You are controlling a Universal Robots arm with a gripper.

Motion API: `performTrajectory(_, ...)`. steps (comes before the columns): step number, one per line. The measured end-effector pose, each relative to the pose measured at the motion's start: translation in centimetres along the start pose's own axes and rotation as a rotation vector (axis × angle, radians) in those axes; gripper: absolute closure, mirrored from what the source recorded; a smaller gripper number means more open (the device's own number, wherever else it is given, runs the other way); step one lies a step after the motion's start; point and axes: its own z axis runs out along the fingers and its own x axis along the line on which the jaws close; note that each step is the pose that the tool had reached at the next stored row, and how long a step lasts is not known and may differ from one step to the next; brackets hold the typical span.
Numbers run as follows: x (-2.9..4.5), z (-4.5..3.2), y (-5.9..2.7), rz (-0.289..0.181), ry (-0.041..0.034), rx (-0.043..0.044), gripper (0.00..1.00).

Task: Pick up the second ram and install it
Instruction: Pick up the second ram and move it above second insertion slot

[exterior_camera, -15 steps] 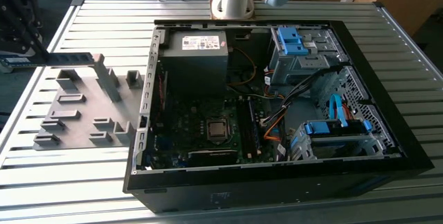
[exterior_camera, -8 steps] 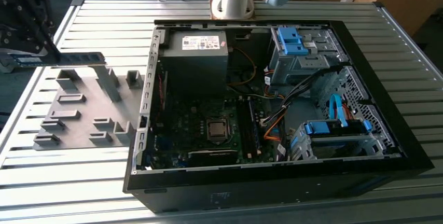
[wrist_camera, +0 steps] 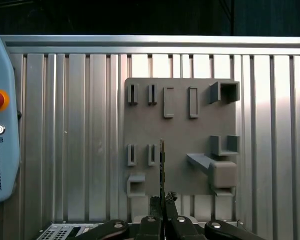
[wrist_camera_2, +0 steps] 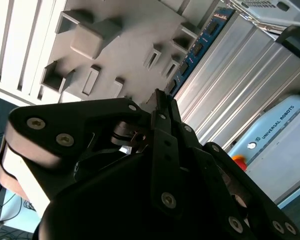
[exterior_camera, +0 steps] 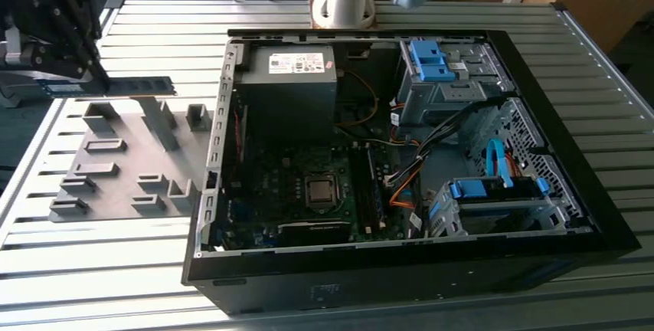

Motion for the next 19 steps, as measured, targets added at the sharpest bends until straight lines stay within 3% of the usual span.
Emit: performTrajectory(19,-0.1,-0.1,-4.96,0.0,0.0,0.0,0.86)
